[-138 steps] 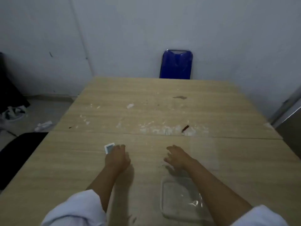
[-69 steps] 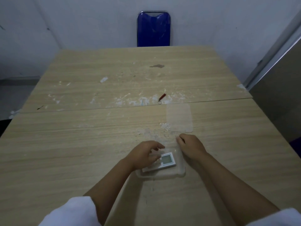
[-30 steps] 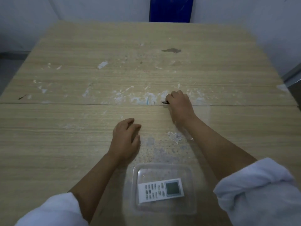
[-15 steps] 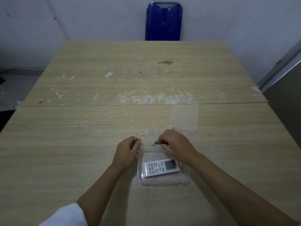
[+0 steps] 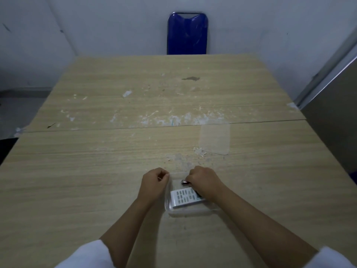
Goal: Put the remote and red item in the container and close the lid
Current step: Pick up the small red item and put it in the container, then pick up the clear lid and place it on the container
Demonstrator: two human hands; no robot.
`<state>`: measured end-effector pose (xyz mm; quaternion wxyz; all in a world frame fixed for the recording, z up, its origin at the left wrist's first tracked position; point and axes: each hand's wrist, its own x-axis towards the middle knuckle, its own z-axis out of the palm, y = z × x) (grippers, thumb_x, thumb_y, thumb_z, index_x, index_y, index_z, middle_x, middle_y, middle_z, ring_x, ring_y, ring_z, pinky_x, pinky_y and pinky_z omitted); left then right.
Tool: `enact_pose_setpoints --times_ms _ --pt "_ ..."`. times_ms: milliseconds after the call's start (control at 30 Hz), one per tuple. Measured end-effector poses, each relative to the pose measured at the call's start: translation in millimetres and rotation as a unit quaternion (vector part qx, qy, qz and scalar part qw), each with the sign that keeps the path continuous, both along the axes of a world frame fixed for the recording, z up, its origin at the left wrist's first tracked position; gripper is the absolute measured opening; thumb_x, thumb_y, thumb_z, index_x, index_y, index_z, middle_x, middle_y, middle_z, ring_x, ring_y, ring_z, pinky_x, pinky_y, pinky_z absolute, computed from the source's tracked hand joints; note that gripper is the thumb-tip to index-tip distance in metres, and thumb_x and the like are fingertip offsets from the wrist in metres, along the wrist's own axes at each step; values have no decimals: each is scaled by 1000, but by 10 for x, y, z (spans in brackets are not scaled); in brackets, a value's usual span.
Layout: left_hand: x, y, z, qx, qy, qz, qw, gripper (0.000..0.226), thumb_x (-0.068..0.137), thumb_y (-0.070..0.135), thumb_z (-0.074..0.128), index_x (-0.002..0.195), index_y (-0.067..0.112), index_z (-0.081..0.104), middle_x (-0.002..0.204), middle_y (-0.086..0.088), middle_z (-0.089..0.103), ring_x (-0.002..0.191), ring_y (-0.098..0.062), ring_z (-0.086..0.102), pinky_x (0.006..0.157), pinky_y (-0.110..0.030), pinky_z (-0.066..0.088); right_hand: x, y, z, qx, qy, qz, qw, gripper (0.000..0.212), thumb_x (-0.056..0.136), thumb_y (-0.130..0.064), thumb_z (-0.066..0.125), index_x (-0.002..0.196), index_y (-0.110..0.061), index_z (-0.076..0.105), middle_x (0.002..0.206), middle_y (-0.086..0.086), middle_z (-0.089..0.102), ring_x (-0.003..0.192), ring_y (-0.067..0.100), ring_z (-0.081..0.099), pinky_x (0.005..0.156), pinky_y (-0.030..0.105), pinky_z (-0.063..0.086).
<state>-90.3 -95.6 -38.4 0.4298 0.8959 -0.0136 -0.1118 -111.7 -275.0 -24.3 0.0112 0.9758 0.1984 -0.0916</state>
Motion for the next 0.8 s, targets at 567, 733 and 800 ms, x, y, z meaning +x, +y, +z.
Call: enact_pose_setpoints --times_ms 567,733,800 --pt "216 -93 -37 -3 -4 42 999 18 88 22 56 82 17 72 78 1 71 76 -11 63 67 -24 47 565 -893 -103 314 -100 -493 805 10 80 -9 61 87 -3 67 93 19 68 86 35 63 74 37 51" --pt "245 -71 -83 4 4 51 999 18 87 24 56 79 19 71 77 3 71 75 -12 65 70 -32 51 692 -1065 -208 284 -91 -595 746 19 84 -15 62 90 2 67 100 26 69 94 39 64 81 39 51" --pt "250 -75 -89 8 2 52 999 17 87 24 56 79 20 71 77 4 71 75 -12 65 70 -32 51 722 -1061 -211 281 -86 -604 741 20 83 -16 62 88 3 70 98 26 70 93 39 65 80 38 52"
